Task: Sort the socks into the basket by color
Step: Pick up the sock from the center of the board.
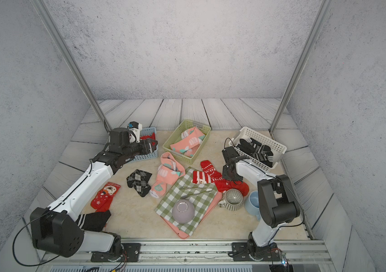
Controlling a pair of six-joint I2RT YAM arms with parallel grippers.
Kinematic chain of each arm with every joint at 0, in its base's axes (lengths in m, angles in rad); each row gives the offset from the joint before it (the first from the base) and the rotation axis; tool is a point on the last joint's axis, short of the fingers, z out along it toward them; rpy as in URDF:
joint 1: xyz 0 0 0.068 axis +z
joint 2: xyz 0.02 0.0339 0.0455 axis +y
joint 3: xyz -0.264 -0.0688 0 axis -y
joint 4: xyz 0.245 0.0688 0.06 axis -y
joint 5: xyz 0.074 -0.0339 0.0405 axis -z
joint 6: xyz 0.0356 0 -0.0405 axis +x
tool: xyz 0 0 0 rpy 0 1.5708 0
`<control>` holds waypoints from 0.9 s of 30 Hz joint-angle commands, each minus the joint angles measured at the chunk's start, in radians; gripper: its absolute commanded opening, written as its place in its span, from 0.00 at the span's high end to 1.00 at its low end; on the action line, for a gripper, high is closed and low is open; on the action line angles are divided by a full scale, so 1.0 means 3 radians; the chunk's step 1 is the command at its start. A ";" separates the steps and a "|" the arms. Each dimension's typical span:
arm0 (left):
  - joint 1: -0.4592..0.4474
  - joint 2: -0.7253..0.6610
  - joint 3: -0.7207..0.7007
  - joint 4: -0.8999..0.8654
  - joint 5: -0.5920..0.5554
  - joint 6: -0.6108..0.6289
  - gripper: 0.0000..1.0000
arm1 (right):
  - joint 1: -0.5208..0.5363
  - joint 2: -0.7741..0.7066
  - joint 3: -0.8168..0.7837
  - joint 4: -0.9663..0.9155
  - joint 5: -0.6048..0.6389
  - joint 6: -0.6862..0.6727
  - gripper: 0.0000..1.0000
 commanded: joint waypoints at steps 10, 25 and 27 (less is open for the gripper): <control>-0.0190 -0.0062 -0.0080 0.0180 0.0210 0.0000 0.27 | -0.0008 -0.0650 0.0161 -0.0255 -0.0147 -0.0112 1.00; -0.0682 -0.0253 -0.0541 0.0905 0.0819 0.0318 0.19 | -0.0004 -0.1367 0.0390 0.0023 -0.1604 -0.0089 1.00; -0.0764 -0.0281 -0.0642 0.1086 0.0920 0.0367 0.19 | -0.0004 -0.1416 0.0405 0.0149 -0.1858 0.0007 1.00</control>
